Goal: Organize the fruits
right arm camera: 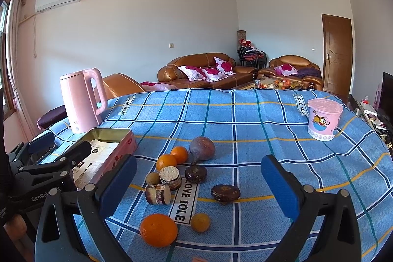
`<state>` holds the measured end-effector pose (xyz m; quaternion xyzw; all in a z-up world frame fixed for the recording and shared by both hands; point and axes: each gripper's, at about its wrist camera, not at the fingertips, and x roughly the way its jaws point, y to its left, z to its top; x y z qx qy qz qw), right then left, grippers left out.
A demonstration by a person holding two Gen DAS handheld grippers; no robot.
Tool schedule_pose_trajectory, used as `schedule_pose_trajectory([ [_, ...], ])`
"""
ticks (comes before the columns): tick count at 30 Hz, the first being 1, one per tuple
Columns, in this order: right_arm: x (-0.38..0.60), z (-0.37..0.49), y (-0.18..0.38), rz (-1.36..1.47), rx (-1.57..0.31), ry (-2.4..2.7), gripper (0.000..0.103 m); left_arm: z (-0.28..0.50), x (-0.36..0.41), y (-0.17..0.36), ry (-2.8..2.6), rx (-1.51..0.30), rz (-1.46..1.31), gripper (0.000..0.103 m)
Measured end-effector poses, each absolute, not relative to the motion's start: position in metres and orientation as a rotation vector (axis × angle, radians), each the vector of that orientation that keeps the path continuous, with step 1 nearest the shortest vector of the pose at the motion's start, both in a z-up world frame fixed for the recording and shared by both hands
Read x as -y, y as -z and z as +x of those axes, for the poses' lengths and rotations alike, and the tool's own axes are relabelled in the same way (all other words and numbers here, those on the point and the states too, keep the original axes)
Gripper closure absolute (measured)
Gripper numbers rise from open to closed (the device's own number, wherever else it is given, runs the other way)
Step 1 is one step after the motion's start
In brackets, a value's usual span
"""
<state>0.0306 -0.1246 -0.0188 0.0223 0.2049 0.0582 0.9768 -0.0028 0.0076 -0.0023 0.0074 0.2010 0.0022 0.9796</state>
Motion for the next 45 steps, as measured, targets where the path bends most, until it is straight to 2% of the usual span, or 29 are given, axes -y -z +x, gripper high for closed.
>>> schedule_pose_trajectory([
  [14, 0.133, 0.031, 0.026, 0.045, -0.420, -0.100, 0.001, 0.001, 0.002, 0.013, -0.003, -0.430, 0.021, 0.000],
  [23, 0.165, 0.026, 0.063, 0.039, -0.472, -0.022, 0.001, 0.000, 0.047, 0.044, 0.169, -0.521, 0.045, 0.002],
  [31, 0.200, 0.023, 0.084, 0.102, -0.500, 0.030, 0.001, -0.006, 0.096, 0.069, 0.306, -0.599, 0.109, 0.018],
  [33, 0.203, 0.022, 0.084, 0.111, -0.495, 0.034, 0.001, -0.006, 0.102, 0.072, 0.312, -0.617, 0.131, 0.031],
  [40, 0.204, 0.022, 0.084, 0.128, -0.496, 0.015, 0.002, -0.002, 0.100, 0.081, 0.366, -0.694, 0.117, 0.032],
  [41, 0.203, 0.022, 0.084, 0.133, -0.498, 0.007, 0.002, -0.001, 0.099, 0.083, 0.376, -0.710, 0.106, 0.037],
  [42, 0.203, 0.023, 0.084, 0.139, -0.501, 0.000, 0.004, 0.000, 0.097, 0.084, 0.385, -0.714, 0.091, 0.053],
  [45, 0.197, 0.027, 0.084, 0.140, -0.515, -0.027, 0.017, 0.002, 0.091, 0.084, 0.399, -0.722, 0.051, 0.055],
])
